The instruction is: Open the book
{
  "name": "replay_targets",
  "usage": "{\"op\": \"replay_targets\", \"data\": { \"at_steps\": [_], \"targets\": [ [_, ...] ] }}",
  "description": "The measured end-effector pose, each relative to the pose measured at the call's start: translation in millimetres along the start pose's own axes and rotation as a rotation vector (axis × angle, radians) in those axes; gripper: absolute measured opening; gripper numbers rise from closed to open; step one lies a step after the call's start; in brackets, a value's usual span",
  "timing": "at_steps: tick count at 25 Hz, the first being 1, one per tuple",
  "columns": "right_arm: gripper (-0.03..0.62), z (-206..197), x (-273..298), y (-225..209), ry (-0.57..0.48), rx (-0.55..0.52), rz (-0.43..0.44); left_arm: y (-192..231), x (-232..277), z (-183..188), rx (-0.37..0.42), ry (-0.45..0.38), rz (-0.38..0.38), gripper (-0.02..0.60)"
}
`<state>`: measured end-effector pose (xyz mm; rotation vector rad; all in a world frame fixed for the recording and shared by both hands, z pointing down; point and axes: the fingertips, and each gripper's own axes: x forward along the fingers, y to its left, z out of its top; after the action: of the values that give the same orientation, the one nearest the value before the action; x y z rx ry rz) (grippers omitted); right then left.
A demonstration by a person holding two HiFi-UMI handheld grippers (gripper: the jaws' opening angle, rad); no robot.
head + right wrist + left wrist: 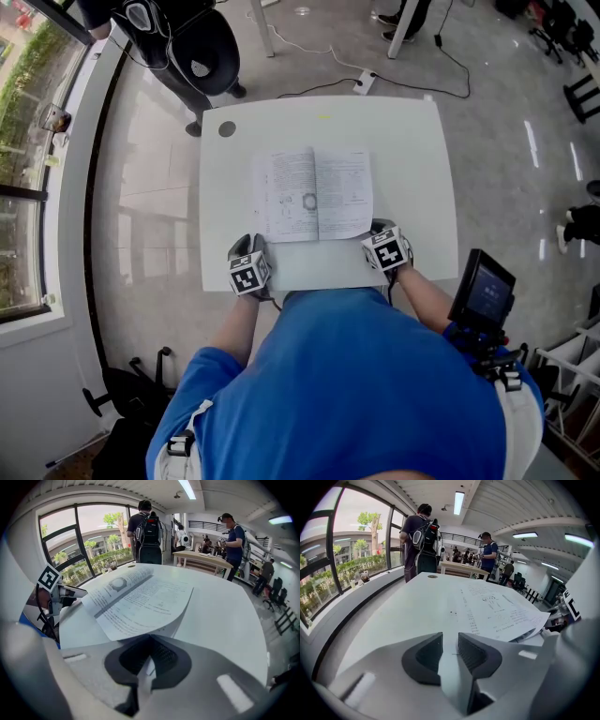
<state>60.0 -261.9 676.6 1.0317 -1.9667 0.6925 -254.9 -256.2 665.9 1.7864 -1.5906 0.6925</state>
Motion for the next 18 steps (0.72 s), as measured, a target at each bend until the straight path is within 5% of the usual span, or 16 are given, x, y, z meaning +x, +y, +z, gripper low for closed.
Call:
{"op": "replay_targets", "data": {
  "at_steps": [8,11,18],
  "targets": [
    [0.003,-7.4,-7.5,-4.4,0.007,0.057,-0.079,13.3,-14.9,2.6,0.032,-0.05,-0.036,0.112],
    [0.003,-18.9,-20.2,13.5,0.0,0.084,-0.127,20.5,-29.3,1.8,0.092,-0.107,-0.056,0.016],
    [0.003,-36.3,-53.6,24.1,-0.057,0.091,-0.198,-25.6,-50.6,13.1,0.27,-0.22,-0.16,0.008]
  ]
}}
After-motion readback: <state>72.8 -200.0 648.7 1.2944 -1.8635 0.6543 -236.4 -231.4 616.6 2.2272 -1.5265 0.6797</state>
